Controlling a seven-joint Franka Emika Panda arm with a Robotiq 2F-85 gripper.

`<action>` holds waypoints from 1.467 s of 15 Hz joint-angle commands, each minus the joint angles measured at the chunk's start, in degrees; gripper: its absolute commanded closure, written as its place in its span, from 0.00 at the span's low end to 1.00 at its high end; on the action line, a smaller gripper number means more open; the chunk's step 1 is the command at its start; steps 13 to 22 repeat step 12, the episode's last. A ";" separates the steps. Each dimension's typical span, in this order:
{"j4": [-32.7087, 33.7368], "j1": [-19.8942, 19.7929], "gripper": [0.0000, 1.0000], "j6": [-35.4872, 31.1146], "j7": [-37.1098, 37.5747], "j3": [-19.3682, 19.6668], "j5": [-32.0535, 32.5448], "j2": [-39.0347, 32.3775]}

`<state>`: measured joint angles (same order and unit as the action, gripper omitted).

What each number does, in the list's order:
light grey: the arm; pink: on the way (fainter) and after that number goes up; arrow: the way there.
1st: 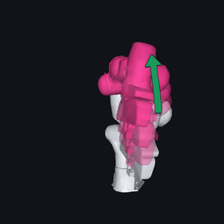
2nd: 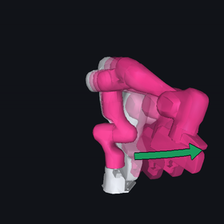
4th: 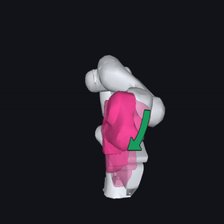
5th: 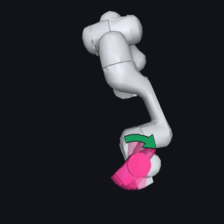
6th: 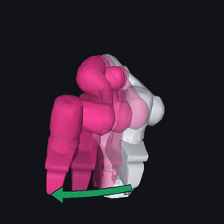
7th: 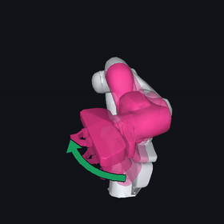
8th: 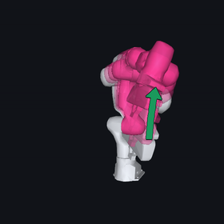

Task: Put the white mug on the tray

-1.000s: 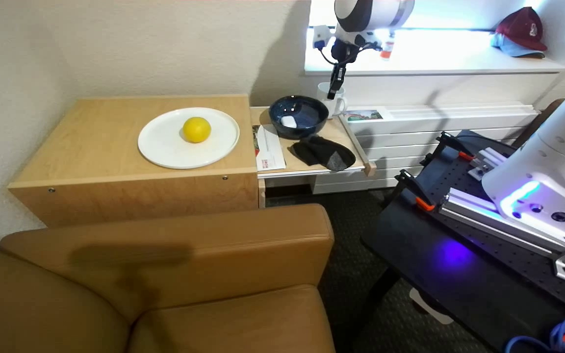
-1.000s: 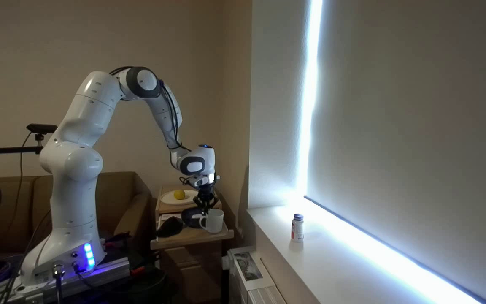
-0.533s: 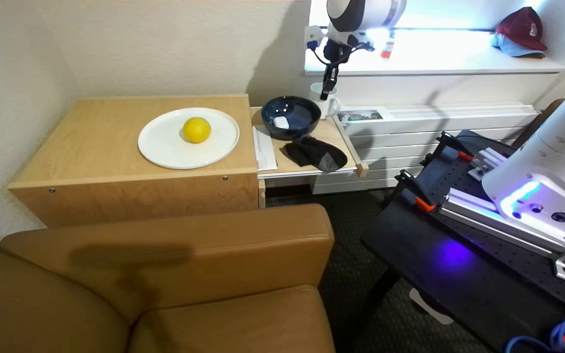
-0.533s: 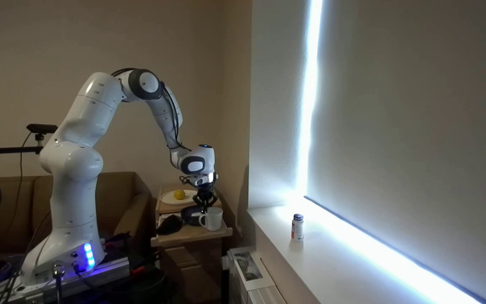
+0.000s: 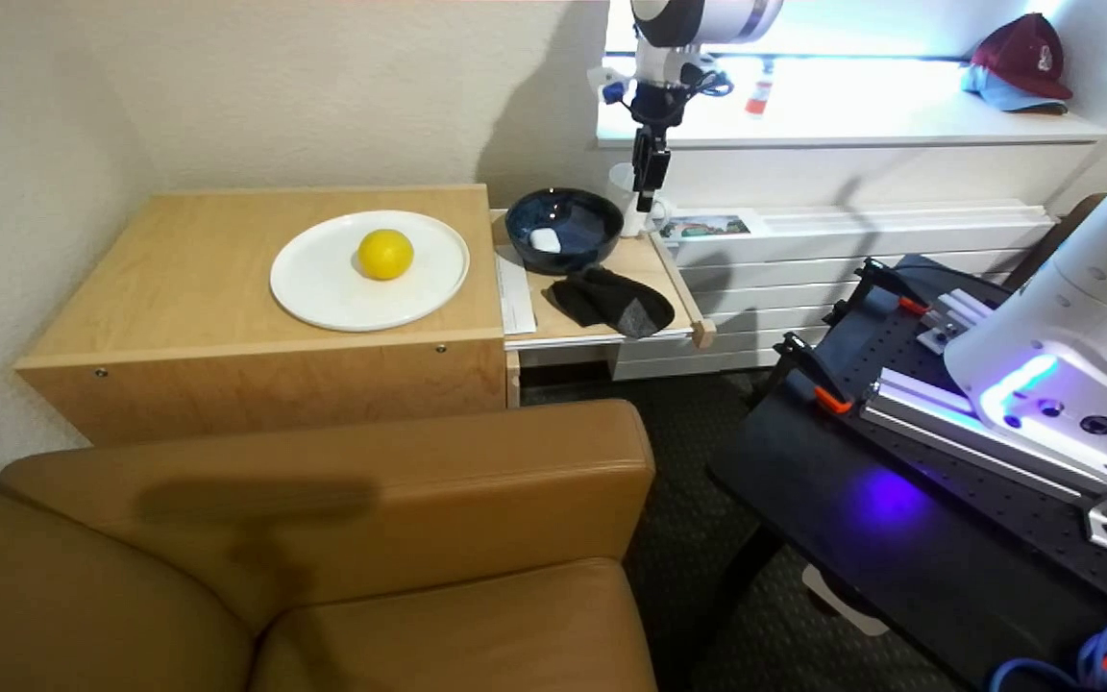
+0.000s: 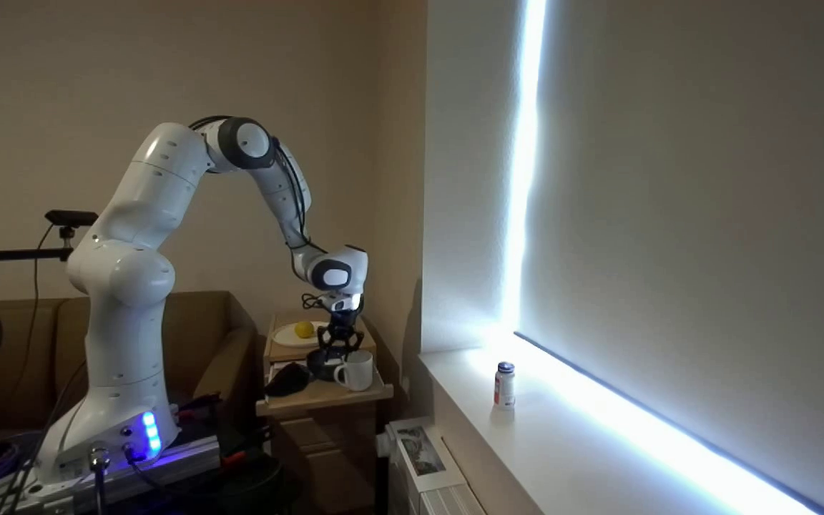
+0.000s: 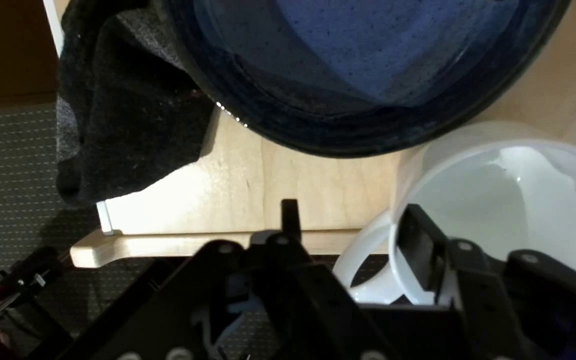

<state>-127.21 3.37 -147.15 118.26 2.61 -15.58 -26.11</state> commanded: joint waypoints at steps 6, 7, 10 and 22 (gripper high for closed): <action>-1.06 1.17 0.00 3.34 -1.58 1.70 7.65 10.73; -1.91 0.77 0.00 3.07 -2.68 1.16 7.78 13.27; -5.17 -0.62 0.00 1.69 -11.12 -1.97 2.99 22.42; -1.39 0.12 0.00 2.06 -8.75 -1.20 4.28 18.31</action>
